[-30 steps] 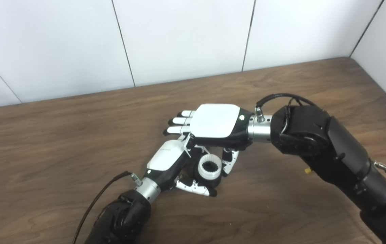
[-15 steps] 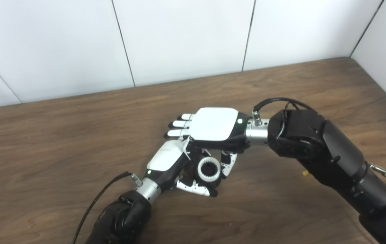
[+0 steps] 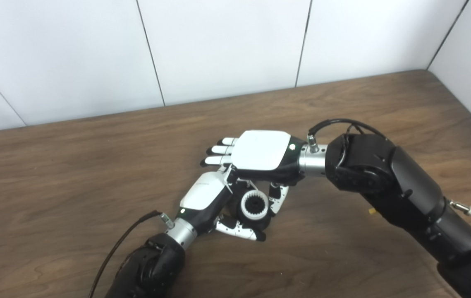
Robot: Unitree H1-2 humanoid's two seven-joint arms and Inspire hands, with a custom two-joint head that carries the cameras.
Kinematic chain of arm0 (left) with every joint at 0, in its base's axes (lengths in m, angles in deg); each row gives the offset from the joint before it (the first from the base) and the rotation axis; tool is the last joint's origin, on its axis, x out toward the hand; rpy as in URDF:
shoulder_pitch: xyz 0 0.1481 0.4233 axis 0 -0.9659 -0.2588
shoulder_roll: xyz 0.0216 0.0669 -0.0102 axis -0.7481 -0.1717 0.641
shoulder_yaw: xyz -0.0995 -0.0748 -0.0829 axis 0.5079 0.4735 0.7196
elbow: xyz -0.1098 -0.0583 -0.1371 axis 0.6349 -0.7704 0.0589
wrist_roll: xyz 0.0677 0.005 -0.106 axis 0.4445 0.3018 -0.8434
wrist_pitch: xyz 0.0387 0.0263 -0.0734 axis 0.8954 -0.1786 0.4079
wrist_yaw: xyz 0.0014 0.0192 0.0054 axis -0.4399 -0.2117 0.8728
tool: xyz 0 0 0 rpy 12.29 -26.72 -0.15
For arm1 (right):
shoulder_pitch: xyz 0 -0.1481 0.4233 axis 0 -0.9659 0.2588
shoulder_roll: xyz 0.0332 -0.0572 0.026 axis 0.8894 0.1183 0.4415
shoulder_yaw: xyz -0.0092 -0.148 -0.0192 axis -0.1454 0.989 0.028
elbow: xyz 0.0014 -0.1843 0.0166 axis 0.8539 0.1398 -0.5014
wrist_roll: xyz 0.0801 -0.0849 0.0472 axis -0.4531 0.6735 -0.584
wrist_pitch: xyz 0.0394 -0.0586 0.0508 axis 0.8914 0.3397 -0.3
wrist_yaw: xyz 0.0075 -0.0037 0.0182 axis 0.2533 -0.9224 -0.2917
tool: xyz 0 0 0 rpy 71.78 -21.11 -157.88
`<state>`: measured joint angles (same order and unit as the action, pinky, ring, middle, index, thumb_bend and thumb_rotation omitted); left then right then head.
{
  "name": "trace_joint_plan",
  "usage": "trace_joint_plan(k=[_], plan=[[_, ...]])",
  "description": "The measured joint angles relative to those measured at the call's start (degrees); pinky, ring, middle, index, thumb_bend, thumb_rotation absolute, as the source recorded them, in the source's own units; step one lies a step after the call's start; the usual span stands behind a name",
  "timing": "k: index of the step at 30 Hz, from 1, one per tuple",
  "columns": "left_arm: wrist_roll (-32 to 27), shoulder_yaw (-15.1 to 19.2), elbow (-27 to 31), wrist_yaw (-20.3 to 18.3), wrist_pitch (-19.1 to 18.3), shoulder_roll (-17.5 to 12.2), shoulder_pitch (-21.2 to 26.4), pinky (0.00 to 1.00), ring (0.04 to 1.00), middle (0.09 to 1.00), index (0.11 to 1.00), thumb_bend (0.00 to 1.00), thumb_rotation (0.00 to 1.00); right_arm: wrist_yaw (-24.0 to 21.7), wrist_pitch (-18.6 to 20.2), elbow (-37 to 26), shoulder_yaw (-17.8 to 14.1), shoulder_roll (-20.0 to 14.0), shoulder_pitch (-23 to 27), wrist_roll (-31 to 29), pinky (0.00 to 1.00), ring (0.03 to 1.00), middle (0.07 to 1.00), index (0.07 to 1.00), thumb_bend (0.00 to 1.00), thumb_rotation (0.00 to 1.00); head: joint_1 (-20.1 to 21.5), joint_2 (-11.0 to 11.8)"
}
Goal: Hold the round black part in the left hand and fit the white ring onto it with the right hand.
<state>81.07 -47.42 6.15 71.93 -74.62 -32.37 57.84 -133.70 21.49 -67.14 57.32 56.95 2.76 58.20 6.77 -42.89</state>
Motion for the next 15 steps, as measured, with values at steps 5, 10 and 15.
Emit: trace_joint_plan(k=[5,10,15], plan=[[0.0,0.0,0.0,0.0,0.0,0.0,0.0,1.00,0.903,0.860,0.477,0.51,0.05,0.0,0.1,0.0,0.0,0.0,0.0,0.1,1.00,1.000,0.979,0.482,0.52,0.13,0.0,0.0],[0.0,0.0,0.0,0.1,0.1,0.0,-0.1,1.00,0.900,0.858,0.477,0.51,0.05,0.0,0.2,0.2,0.0,0.1,0.0,0.3,1.00,1.000,0.982,0.482,0.52,0.13,0.0,-0.1],[0.0,0.0,0.0,0.2,0.2,0.1,-0.1,1.00,0.899,0.856,0.477,0.51,0.05,-0.1,0.3,0.6,0.0,0.1,-0.1,0.5,1.00,1.000,0.981,0.482,0.52,0.13,0.1,-0.1]])
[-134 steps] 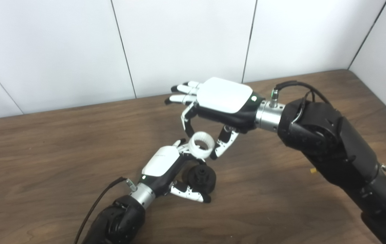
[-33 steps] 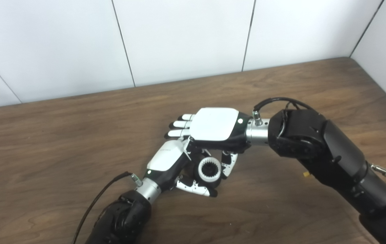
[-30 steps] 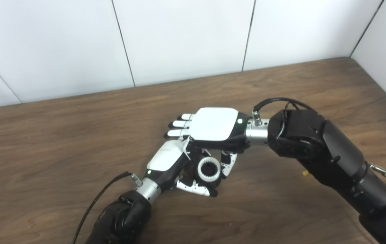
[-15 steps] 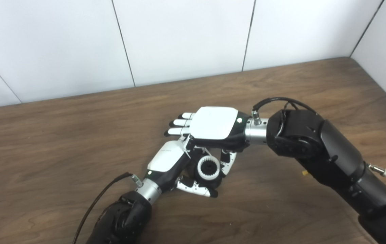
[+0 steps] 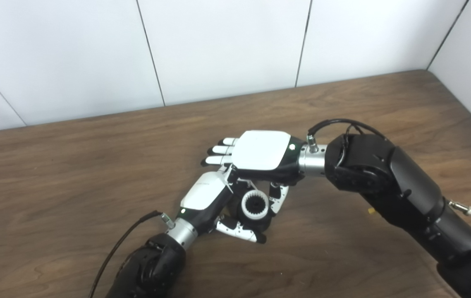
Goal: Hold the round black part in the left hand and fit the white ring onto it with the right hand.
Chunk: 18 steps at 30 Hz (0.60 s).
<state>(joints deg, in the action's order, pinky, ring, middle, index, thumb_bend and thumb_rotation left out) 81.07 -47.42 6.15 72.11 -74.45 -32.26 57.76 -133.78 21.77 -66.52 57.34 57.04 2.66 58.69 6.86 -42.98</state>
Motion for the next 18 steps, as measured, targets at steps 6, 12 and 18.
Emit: trace_joint_plan(k=[6,12,18], plan=[[0.0,0.0,0.0,-0.1,-0.1,0.0,0.0,1.00,0.902,0.859,0.477,0.51,0.05,0.0,0.0,0.4,0.0,0.0,0.0,0.1,1.00,1.000,0.983,0.482,0.52,0.13,-0.2,-0.1],[-0.1,0.1,0.0,-0.2,-0.1,0.0,0.0,1.00,0.902,0.857,0.477,0.51,0.05,0.3,0.0,0.9,0.0,0.0,0.0,0.0,1.00,1.000,0.978,0.482,0.52,0.13,-0.2,-0.2],[-0.1,0.1,0.0,-0.1,-0.1,0.0,-0.1,1.00,0.902,0.858,0.477,0.52,0.05,0.4,0.1,1.1,0.0,0.0,0.0,0.0,1.00,1.000,0.985,0.482,0.52,0.13,-0.2,-0.2]])
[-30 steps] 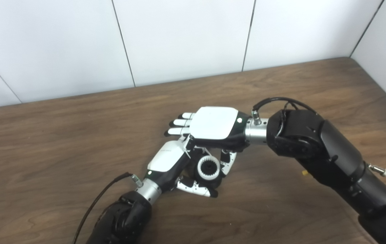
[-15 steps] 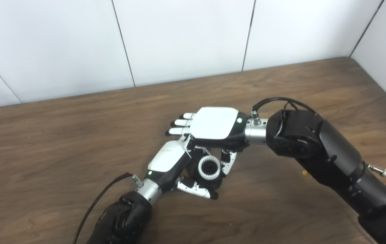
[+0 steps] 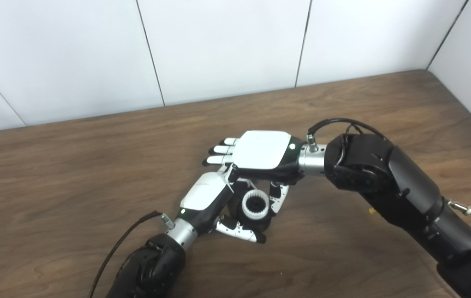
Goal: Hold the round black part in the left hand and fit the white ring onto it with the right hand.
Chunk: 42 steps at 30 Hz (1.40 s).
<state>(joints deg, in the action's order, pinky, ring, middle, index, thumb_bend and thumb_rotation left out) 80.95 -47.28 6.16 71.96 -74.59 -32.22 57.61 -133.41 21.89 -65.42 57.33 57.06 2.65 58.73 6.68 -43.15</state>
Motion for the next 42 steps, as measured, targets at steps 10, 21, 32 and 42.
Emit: trace_joint_plan(k=[10,21,32,42], plan=[[-0.2,0.0,0.0,0.0,0.0,0.0,-0.1,1.00,0.903,0.862,0.477,0.51,0.05,0.1,0.2,0.4,0.0,0.0,0.0,-0.1,1.00,1.000,0.983,0.483,0.52,0.13,0.2,-0.2],[-0.2,0.0,0.0,0.1,0.0,0.0,-0.1,1.00,0.905,0.861,0.477,0.51,0.05,0.2,0.9,0.8,-0.1,0.0,-0.2,-0.4,1.00,1.000,0.982,0.483,0.52,0.13,0.2,-0.3],[-0.4,0.1,-0.1,0.4,0.0,0.1,-0.3,1.00,0.904,0.856,0.477,0.51,0.05,0.4,1.1,1.0,-0.2,0.0,-0.6,-0.6,1.00,1.000,0.973,0.483,0.52,0.13,0.0,-0.3],[-0.5,0.2,-0.1,0.6,0.1,0.2,-0.5,1.00,0.904,0.858,0.477,0.51,0.05,1.7,1.1,1.7,-0.4,-0.1,-1.3,-1.1,1.00,1.000,0.964,0.483,0.52,0.13,0.1,-0.3]])
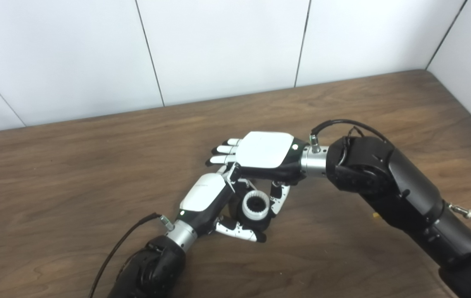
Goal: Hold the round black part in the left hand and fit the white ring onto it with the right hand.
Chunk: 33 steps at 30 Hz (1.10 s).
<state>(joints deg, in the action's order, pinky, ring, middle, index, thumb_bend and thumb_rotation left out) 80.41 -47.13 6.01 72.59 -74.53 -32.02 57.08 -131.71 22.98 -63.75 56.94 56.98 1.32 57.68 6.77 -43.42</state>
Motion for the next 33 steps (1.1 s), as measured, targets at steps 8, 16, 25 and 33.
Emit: trace_joint_plan(k=[8,16,25,33], plan=[[0.0,0.0,0.0,0.0,0.0,0.0,0.0,1.00,0.905,0.858,0.477,0.51,0.05,0.2,0.0,0.1,0.0,-0.1,-0.2,0.0,1.00,1.000,0.967,0.483,0.52,0.13,0.0,0.0],[0.0,0.0,0.0,0.1,0.0,0.0,-0.1,1.00,0.904,0.858,0.477,0.51,0.05,0.2,0.1,0.2,0.0,-0.1,-0.4,0.0,1.00,1.000,0.965,0.484,0.52,0.13,0.0,0.0],[0.0,0.0,0.0,0.1,0.1,0.1,-0.2,1.00,0.906,0.860,0.477,0.51,0.05,0.3,0.2,0.3,0.0,0.0,-0.7,0.0,1.00,1.000,0.969,0.484,0.52,0.13,0.0,0.1],[0.0,0.0,0.0,0.1,0.0,0.1,-0.2,1.00,0.904,0.861,0.477,0.51,0.05,0.7,0.2,0.4,-0.2,0.0,-0.9,0.0,1.00,1.000,0.977,0.490,0.52,0.14,0.0,0.2]])
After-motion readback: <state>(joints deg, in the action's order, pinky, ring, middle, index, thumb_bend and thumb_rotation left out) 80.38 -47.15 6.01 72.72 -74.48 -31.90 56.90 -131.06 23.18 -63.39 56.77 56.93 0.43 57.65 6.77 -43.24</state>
